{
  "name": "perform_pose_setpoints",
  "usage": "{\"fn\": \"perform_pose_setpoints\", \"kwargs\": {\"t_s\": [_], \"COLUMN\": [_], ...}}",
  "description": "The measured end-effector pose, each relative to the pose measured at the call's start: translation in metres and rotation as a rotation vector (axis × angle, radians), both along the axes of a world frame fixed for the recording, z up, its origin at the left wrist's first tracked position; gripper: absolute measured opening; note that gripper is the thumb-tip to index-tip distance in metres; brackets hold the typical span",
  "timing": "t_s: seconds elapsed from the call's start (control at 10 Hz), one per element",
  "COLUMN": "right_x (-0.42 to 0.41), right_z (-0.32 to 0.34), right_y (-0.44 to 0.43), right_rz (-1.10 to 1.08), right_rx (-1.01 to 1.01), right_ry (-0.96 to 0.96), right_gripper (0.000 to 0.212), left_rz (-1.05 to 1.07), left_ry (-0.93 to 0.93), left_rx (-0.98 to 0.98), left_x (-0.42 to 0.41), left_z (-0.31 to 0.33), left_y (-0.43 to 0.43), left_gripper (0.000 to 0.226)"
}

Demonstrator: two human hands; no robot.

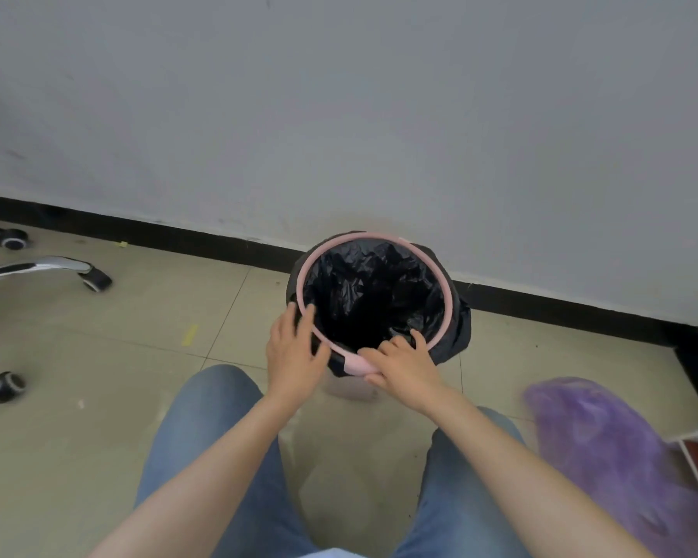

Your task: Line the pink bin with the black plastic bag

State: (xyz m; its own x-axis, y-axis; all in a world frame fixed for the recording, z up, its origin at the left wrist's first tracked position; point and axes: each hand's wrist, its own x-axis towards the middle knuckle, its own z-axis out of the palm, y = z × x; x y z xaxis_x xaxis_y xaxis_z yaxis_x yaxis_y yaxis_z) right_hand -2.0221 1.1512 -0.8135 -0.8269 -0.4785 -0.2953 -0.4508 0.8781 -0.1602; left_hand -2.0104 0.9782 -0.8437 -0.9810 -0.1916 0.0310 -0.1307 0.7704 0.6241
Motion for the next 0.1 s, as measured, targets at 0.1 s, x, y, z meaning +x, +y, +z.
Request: {"fn": "perform_pose_setpoints", "kwargs": {"t_s": [0.1], "right_x": [-0.0059], "right_z": [0.0107], "right_y": [-0.0132], "right_rz": [-0.104], "right_rx": [-0.068], "right_ry": [0.007], "right_gripper": [0.055], "left_rz": [-0.233], "left_ry": [-0.069], "left_rx": [-0.261], "left_x": [0.0019], "left_z": [-0.01], "left_y": [0.011], "left_gripper": [0.055]}}
